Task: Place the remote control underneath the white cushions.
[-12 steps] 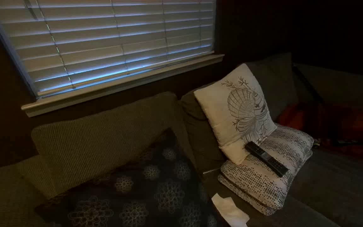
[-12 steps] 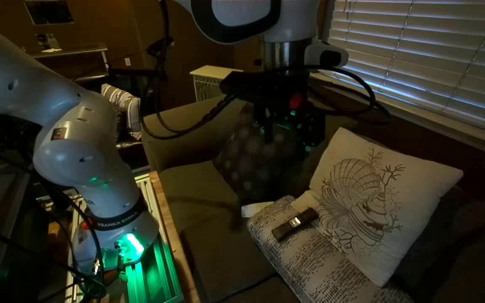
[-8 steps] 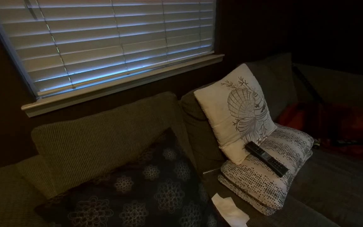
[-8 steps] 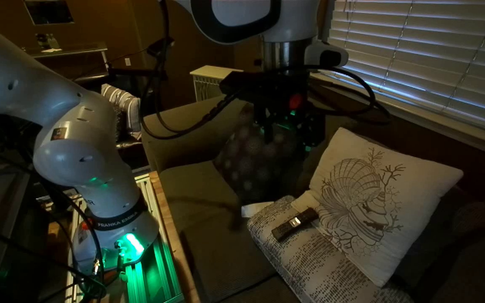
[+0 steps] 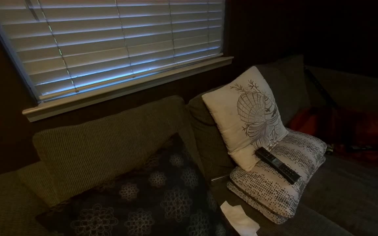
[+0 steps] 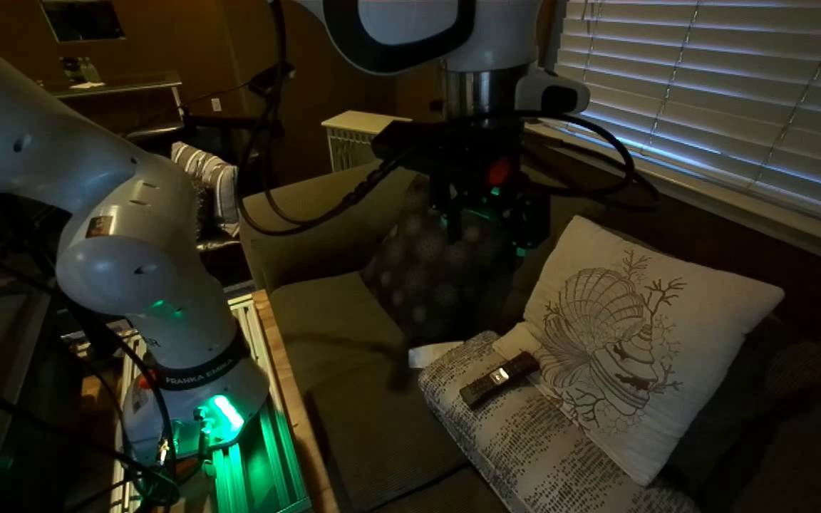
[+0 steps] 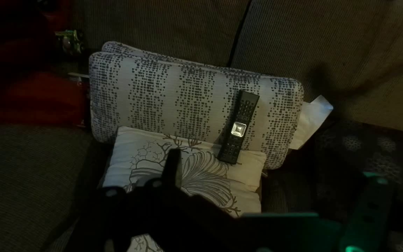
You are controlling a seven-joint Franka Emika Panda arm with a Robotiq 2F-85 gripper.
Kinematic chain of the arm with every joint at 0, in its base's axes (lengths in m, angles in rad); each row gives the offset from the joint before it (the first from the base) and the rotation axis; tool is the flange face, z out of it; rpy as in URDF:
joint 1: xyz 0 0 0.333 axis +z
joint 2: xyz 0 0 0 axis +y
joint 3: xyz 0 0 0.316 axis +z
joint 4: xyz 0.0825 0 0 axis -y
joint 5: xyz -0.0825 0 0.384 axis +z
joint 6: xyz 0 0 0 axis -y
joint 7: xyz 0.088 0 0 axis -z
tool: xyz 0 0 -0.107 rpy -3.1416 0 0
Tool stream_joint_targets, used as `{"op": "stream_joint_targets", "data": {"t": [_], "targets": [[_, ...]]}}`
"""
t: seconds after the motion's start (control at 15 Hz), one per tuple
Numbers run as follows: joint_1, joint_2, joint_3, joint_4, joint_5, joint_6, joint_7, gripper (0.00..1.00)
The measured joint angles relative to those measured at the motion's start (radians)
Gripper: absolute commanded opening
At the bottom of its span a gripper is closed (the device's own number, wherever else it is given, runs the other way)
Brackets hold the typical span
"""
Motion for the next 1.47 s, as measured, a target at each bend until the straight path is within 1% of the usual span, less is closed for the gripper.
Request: {"op": "stream_joint_targets", "data": {"t": [0.13, 0.33, 0.6, 0.8, 0.93, 1.27, 1.47], "targets": [[0.000, 0.022, 0.001, -0.005, 0.013, 0.000, 0.034, 1.00], [0.005, 0.110, 0.017, -0.024, 0.038, 0.034, 0.102, 1.00], [0.006, 0.252, 0.062, -0.060, 0.079, 0.170, 0.221, 1.00], [0.006, 0.358, 0.091, -0.068, 0.121, 0.267, 0.278, 1.00], [0.006, 0.430, 0.105, -0.067, 0.145, 0.353, 0.297, 1.00], [0.004, 0.624, 0.128, -0.057, 0.211, 0.672, 0.301, 1.00], [-0.010, 0.731, 0.169, -0.031, 0.248, 0.798, 0.300, 1.00]]}}
